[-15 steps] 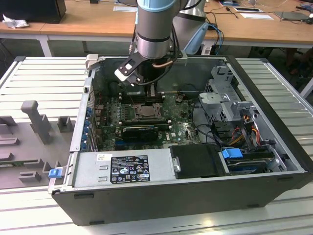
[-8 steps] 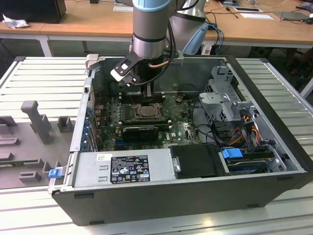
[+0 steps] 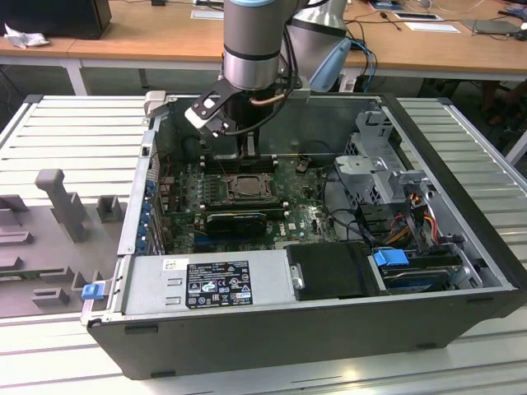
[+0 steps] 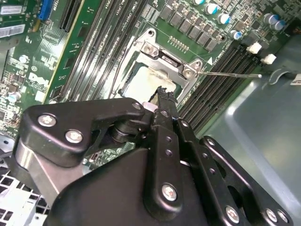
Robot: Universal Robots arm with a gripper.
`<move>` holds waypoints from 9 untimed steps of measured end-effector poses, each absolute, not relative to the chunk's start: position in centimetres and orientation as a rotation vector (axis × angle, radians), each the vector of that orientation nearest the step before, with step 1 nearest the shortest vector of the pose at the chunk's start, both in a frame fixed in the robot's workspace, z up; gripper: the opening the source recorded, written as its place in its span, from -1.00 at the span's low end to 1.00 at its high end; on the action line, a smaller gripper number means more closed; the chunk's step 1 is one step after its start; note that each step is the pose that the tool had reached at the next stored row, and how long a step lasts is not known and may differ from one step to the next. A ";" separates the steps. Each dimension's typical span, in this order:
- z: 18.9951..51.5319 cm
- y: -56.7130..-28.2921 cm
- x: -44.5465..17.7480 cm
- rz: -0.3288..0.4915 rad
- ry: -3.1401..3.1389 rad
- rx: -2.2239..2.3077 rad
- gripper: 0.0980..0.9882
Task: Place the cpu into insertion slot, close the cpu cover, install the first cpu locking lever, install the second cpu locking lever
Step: 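Install the first cpu locking lever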
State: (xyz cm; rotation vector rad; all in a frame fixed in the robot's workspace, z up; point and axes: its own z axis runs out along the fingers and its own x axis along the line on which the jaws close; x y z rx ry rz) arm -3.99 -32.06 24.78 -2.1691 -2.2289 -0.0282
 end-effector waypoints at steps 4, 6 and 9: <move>26.2 -32.1 -4.0 -0.028 -2.229 -2.169 -0.98; 26.6 -32.1 -4.0 -0.028 -2.229 -2.169 -0.98; 27.0 -32.1 -4.0 -0.028 -2.229 -2.169 -0.98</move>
